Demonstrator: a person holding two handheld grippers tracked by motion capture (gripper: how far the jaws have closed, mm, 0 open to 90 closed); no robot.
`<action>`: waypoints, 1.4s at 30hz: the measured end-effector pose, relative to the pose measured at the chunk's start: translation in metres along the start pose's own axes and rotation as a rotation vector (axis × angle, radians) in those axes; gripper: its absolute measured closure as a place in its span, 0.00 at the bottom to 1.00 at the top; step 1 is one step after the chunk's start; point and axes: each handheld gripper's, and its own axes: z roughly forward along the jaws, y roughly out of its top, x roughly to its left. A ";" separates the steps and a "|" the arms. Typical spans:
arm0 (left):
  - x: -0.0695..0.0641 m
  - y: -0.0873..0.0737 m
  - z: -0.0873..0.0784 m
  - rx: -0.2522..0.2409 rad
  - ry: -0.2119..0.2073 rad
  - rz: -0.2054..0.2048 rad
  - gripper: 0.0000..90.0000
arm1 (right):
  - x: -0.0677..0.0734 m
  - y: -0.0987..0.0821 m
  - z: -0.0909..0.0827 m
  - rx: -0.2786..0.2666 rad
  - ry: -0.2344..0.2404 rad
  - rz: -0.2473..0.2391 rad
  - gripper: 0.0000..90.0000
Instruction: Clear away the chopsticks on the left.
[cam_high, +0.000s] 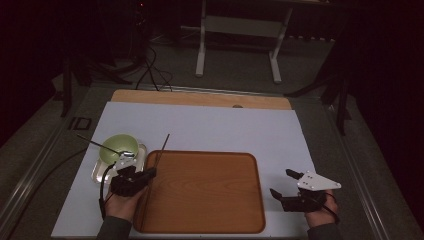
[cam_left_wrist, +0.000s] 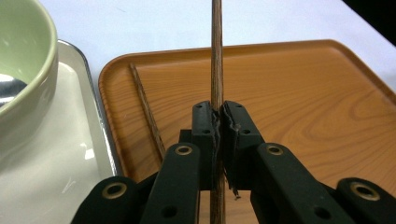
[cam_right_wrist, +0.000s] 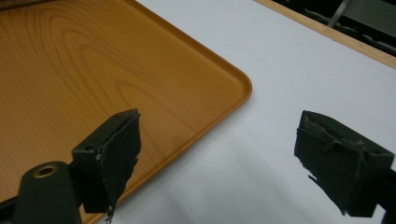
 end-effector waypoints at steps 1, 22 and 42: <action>0.000 0.000 0.000 -0.002 0.002 -0.005 0.94 | 0.000 0.000 0.000 0.001 0.000 0.000 0.16; 0.010 -0.007 0.009 0.021 0.040 -0.079 0.94 | 0.000 0.000 0.000 0.000 0.001 0.000 0.16; 0.010 -0.014 0.011 0.221 0.138 -0.066 0.88 | -0.001 0.000 -0.001 -0.004 -0.002 0.001 0.16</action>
